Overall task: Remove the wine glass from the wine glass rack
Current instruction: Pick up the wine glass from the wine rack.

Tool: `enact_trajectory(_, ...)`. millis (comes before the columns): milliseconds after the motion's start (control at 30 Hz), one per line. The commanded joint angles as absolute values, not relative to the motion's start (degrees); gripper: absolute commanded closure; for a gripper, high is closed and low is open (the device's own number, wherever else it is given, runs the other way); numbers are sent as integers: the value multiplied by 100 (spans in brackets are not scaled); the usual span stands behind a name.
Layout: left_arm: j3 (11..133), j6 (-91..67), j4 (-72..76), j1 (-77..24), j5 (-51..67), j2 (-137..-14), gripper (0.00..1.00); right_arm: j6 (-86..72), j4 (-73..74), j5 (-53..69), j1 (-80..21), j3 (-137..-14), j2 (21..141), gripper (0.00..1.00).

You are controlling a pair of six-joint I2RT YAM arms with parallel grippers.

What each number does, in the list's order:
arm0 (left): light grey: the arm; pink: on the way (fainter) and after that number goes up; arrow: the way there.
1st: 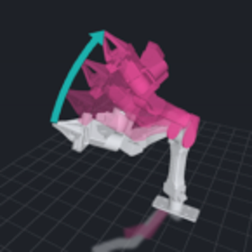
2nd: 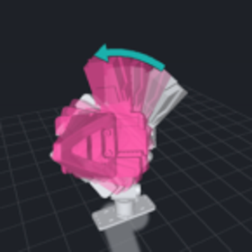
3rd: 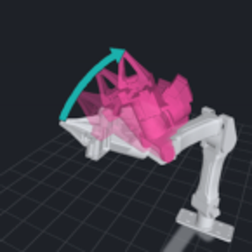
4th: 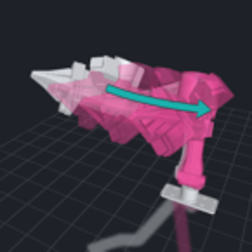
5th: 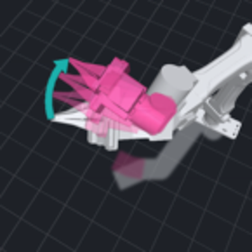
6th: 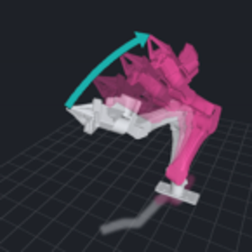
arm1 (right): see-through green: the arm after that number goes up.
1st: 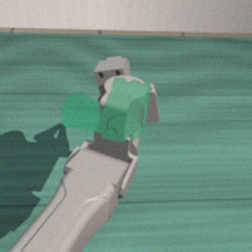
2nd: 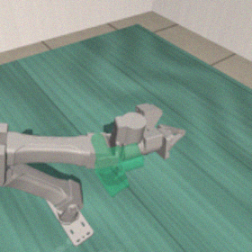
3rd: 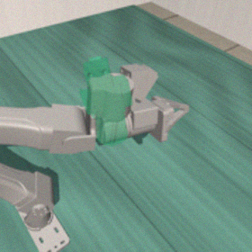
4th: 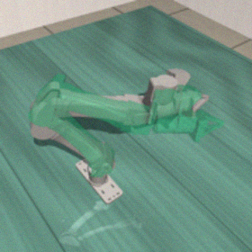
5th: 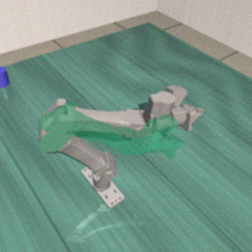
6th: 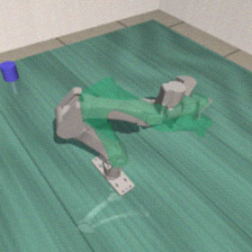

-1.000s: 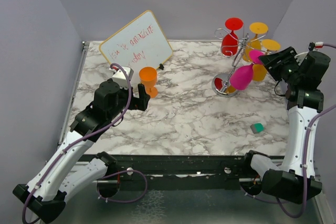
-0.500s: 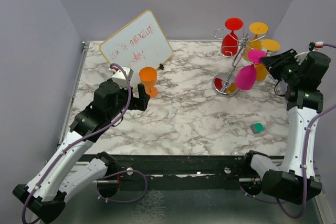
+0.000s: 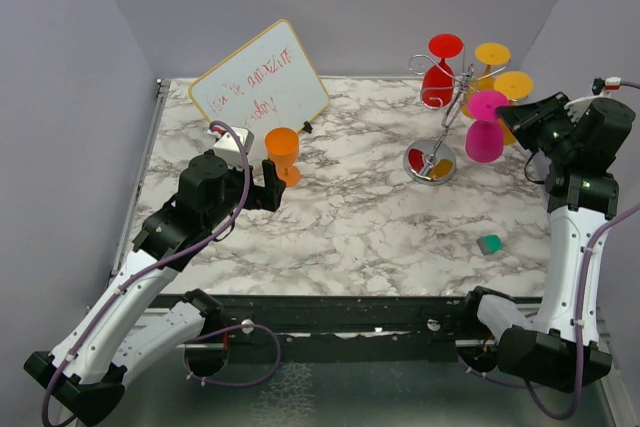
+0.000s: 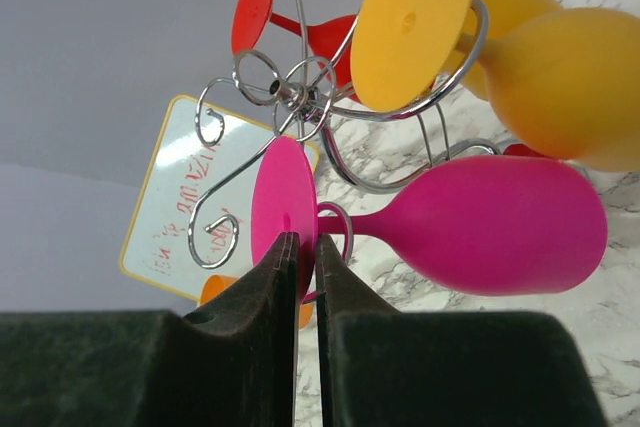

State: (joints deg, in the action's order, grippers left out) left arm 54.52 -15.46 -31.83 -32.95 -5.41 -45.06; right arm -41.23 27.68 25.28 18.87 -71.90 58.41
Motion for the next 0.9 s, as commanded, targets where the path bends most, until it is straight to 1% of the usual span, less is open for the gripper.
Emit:
enact_trajectory(0,5424,-1564,-3201,-3260,-483,-4449,1,-4346,2735,2913,1916,-7242,5783,91)
enact_trajectory(67,5414,-1573,-3200,-3258,-484,-4455,1,-4508,2661,2985,1916,-7177,5754,95)
enact_trajectory(200,5389,-1569,-3199,-3261,-496,-4449,1,-4819,2538,3114,1917,-7053,5708,97)
enact_trajectory(267,5379,-1565,-3199,-3260,-509,-4444,1,-4954,2476,3143,1916,-7024,5690,99)
enact_trajectory(867,5310,-1573,-3190,-3261,-538,-4437,1,-6001,1963,3199,1916,-6481,5392,99)
